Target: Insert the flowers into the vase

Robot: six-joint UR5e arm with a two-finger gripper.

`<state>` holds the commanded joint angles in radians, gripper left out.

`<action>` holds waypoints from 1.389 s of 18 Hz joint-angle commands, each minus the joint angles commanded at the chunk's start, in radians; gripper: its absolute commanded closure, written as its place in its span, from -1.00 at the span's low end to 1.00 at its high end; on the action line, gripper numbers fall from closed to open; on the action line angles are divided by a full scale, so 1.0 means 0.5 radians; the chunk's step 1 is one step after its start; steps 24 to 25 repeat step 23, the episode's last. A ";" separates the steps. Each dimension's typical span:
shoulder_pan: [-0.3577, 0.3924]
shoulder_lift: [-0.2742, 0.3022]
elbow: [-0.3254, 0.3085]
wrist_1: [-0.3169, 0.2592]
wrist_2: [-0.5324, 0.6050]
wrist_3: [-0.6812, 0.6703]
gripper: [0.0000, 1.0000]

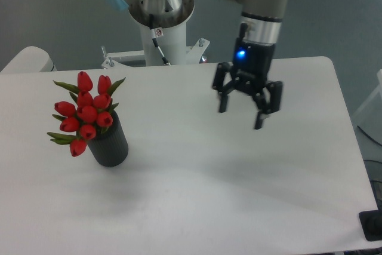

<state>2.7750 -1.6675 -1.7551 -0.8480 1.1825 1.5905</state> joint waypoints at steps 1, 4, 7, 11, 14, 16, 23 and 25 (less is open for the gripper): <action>0.006 0.000 0.040 -0.095 0.028 0.064 -1.00; 0.040 0.009 0.166 -0.383 0.111 0.163 -1.00; 0.028 0.009 0.301 -0.586 0.254 0.331 -1.00; 0.040 -0.006 0.414 -0.718 0.381 0.448 -1.00; 0.040 -0.006 0.408 -0.722 0.415 0.494 -1.00; 0.037 -0.006 0.402 -0.722 0.418 0.495 -1.00; 0.009 -0.009 0.387 -0.737 0.418 0.491 -1.00; 0.009 -0.009 0.387 -0.737 0.418 0.491 -1.00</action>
